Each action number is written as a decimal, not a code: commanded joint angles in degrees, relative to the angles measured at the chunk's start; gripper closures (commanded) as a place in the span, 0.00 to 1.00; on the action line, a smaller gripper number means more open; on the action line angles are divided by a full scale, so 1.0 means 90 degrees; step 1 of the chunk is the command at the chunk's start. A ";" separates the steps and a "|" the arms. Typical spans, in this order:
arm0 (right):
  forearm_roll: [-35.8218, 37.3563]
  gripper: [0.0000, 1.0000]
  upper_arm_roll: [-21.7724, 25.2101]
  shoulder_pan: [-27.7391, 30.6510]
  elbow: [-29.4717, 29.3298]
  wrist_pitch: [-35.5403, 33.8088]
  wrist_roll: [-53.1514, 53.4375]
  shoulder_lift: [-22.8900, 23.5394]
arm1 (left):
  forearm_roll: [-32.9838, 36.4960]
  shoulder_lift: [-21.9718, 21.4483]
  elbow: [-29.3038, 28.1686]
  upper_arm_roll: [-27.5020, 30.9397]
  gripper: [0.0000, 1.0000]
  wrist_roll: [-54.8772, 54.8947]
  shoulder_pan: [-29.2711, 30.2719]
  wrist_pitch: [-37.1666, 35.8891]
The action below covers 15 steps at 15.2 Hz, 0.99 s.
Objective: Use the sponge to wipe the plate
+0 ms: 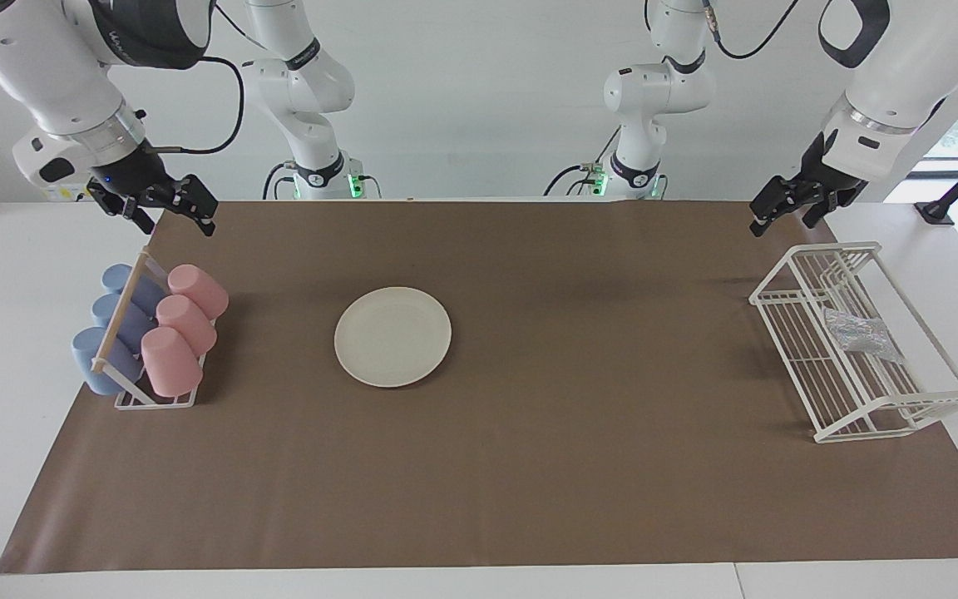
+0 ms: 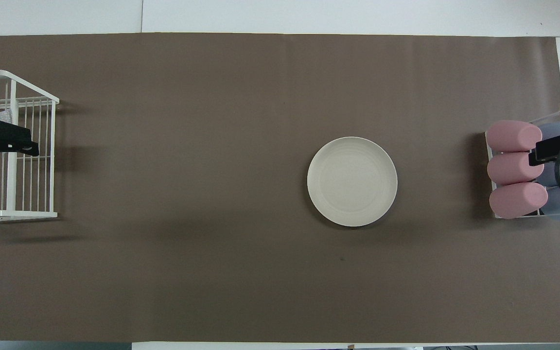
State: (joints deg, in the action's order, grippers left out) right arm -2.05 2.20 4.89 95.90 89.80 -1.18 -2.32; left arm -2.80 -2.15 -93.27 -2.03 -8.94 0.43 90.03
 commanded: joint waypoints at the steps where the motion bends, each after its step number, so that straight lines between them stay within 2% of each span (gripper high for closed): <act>1: 0.0121 0.00 -0.0040 0.0033 0.0164 0.0062 -0.0035 -0.0143 | -0.0040 -0.0152 -0.0164 -0.0009 0.00 -0.0012 0.0059 0.0113; 9: 0.0121 0.00 -0.0040 0.0033 0.0164 0.0071 -0.0025 -0.0143 | -0.0040 -0.0152 -0.0154 -0.0009 0.00 -0.0051 0.0050 0.0123; 11: 0.0121 0.00 -0.0040 0.0033 0.0164 0.0071 -0.0025 -0.0143 | -0.0098 -0.0152 -0.0183 0.0010 0.00 -0.0051 0.0059 0.0347; 15: 0.0121 0.00 -0.0040 0.0033 0.0164 0.0062 -0.0035 -0.0143 | -0.0021 -0.0162 -0.0242 0.0001 0.00 -0.0470 -0.0038 0.0358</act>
State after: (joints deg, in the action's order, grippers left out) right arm -2.05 2.20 4.89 95.91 89.80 -1.18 -2.32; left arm -2.80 -2.15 -93.34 -1.95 -10.96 0.43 91.77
